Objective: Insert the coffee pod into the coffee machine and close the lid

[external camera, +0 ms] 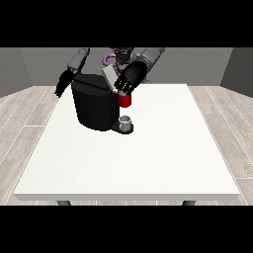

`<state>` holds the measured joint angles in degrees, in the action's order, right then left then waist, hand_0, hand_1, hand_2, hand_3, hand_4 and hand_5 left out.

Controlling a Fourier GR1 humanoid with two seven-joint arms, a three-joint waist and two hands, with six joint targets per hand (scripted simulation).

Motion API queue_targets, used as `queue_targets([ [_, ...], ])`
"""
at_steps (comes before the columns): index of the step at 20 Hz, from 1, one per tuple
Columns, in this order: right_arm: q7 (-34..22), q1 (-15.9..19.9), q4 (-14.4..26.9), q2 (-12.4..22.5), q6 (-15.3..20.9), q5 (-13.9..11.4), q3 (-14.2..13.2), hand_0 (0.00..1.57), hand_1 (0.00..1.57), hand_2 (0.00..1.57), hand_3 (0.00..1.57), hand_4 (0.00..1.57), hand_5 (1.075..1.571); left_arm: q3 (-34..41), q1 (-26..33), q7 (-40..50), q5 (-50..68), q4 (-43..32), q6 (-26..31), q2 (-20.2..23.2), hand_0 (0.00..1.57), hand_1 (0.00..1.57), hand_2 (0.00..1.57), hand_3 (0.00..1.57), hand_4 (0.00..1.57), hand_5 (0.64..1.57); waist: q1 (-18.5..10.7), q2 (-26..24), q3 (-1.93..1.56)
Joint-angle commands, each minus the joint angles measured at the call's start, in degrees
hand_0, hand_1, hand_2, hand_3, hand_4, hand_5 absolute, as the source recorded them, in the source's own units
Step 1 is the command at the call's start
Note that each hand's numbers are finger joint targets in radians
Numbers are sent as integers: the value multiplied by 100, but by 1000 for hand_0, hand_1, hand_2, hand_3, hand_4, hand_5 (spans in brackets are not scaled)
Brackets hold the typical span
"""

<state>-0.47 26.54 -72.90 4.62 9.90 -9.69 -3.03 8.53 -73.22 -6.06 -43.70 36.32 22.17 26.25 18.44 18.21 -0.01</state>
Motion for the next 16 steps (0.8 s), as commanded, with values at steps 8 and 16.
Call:
queue_targets([
  [8,195,70,143,-109,128,27,-62,0,0,0,0,0,1571,-419,-196,-66,-523,84,-239,57,1173,1173,1194,1066,0,1571,-12,194,-3],
  [16,125,40,62,-55,236,-110,-28,0,0,0,0,61,1571,-245,-191,-450,-432,-51,-299,193,1110,1110,1129,973,0,1571,-23,263,0],
])
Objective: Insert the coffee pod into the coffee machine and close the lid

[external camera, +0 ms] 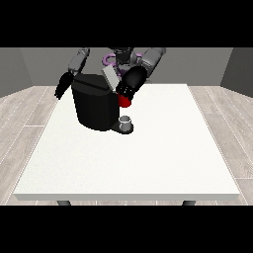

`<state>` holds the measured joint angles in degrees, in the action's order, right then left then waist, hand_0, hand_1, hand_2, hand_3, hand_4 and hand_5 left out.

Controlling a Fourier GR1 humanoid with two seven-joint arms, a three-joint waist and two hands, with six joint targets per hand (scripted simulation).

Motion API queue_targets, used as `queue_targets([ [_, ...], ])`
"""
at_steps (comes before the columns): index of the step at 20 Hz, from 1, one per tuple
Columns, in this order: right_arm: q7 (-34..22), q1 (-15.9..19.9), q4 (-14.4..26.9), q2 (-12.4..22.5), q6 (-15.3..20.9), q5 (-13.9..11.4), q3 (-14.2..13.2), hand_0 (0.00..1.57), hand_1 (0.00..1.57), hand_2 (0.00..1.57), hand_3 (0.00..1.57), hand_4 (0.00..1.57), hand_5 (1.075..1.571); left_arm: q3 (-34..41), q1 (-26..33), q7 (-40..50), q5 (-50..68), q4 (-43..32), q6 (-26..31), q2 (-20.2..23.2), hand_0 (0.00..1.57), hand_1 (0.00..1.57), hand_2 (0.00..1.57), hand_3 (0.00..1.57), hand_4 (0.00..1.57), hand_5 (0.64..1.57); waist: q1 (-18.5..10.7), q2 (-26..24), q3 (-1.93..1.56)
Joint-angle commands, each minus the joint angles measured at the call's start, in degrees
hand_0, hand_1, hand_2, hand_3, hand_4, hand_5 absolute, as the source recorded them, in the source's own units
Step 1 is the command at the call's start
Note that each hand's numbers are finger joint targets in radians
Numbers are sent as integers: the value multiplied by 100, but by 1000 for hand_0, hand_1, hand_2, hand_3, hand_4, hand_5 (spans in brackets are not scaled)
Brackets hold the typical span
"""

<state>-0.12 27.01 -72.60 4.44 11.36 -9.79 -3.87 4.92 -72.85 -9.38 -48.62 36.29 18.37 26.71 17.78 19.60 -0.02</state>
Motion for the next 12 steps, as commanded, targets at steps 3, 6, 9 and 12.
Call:
queue_targets([
  [3,-76,224,-18,148,-48,59,-120,0,0,0,0,0,1571,204,-113,-279,70,-16,-300,130,1150,1150,1145,953,0,1571,6,269,2],
  [6,-131,317,4,267,-263,98,-89,0,0,0,0,109,1571,229,-212,-187,55,8,-457,14,1233,1233,1201,947,0,1571,118,256,1],
  [9,23,101,-43,-27,33,-66,77,0,0,0,0,74,1571,216,-157,-390,23,-50,-382,161,1212,1212,1186,971,0,1571,92,219,1],
  [12,-292,222,-192,-18,30,-185,209,0,0,0,0,215,1571,199,-64,-467,-56,-98,-658,98,1269,1269,1236,966,0,1571,148,297,3],
])
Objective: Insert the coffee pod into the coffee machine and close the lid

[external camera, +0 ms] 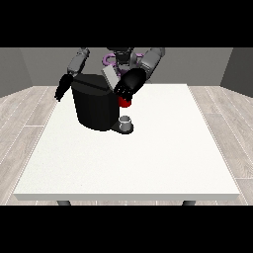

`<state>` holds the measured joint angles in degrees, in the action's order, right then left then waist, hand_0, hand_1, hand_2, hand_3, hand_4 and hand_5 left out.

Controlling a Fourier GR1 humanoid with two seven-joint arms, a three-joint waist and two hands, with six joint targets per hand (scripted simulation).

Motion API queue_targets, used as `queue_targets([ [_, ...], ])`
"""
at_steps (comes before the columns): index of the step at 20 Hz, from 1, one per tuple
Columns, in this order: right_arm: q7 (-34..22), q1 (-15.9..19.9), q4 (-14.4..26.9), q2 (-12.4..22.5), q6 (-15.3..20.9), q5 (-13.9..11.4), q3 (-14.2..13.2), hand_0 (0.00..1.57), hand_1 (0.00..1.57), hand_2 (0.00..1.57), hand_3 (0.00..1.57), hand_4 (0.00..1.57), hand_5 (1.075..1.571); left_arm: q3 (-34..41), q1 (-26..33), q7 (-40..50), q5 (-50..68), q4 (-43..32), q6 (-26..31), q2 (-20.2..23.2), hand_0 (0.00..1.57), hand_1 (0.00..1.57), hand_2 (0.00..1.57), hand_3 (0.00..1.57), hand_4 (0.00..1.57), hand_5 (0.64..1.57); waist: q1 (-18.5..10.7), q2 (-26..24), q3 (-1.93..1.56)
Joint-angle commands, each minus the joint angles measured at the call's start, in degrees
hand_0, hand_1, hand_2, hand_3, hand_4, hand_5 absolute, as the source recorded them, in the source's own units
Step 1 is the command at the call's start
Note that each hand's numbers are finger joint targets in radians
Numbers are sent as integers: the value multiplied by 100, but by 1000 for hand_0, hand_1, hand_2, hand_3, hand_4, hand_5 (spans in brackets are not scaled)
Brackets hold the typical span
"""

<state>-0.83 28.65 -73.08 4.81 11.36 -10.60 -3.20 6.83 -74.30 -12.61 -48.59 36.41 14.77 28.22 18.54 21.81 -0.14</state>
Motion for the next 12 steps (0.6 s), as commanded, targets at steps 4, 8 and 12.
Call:
queue_targets([
  [4,102,50,39,-98,126,-2,-22,0,0,0,0,160,1571,-121,-66,-368,-215,-1,-161,217,1088,1088,1075,800,0,1571,-27,190,13],
  [8,-167,-3,28,-51,175,-219,113,0,0,0,0,207,1571,-291,181,-242,-389,60,-577,-205,815,815,912,662,0,1571,-21,-50,15],
  [12,-434,253,-165,39,68,-143,67,0,0,0,0,152,1571,-217,38,-313,-515,-116,-543,221,0,0,668,537,0,1571,67,67,15],
])
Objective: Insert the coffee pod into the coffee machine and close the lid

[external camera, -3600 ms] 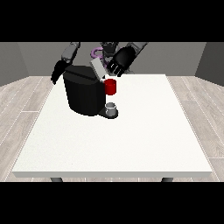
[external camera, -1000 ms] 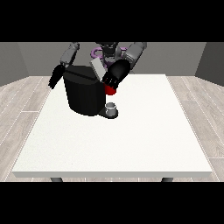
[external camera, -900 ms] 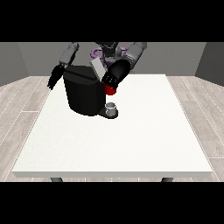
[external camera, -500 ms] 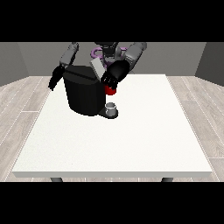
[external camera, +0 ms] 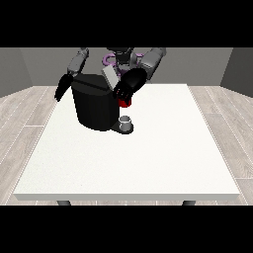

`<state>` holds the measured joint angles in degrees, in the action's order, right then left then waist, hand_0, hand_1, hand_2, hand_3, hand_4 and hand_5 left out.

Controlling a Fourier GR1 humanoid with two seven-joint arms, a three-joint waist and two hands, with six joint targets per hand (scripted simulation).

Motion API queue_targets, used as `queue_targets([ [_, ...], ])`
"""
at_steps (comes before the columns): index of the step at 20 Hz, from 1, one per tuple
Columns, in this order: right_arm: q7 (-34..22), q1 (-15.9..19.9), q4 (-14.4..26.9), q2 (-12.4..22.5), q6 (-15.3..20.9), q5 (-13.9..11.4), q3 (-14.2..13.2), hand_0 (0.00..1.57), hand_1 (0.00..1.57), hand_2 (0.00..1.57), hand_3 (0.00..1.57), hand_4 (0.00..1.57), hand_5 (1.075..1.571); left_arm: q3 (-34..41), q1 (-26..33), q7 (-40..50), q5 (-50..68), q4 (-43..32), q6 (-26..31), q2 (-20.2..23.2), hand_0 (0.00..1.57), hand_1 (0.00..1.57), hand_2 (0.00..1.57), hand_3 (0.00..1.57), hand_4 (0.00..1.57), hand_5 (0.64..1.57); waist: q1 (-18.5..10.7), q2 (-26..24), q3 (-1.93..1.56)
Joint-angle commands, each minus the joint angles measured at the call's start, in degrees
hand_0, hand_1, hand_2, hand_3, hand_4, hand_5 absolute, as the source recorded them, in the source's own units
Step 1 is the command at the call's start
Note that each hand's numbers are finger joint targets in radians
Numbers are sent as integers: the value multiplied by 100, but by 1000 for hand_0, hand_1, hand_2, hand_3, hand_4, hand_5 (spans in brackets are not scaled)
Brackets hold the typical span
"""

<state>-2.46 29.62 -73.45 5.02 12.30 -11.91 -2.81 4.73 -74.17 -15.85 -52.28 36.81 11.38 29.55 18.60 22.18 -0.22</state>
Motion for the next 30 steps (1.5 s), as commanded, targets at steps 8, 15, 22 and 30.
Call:
queue_targets([
  [8,-37,-85,-107,-116,95,-45,68,0,0,0,0,144,1571,63,51,-275,-139,-215,-155,277,0,0,481,381,0,1571,-74,37,22],
  [15,351,-754,364,-107,-62,204,-135,0,0,0,0,0,1571,14,461,83,-6,-106,268,-191,0,0,0,60,0,1571,-570,-905,18],
  [22,440,-1585,441,-368,5,199,-3,0,0,0,0,0,1571,165,1528,194,415,-21,185,-1065,0,0,282,0,0,1571,-1040,-1984,23],
  [30,609,-1886,277,-131,-329,591,-301,0,0,0,0,0,1571,1885,2862,-426,2677,-194,281,-2514,0,0,0,0,0,1571,-1881,-3099,38],
])
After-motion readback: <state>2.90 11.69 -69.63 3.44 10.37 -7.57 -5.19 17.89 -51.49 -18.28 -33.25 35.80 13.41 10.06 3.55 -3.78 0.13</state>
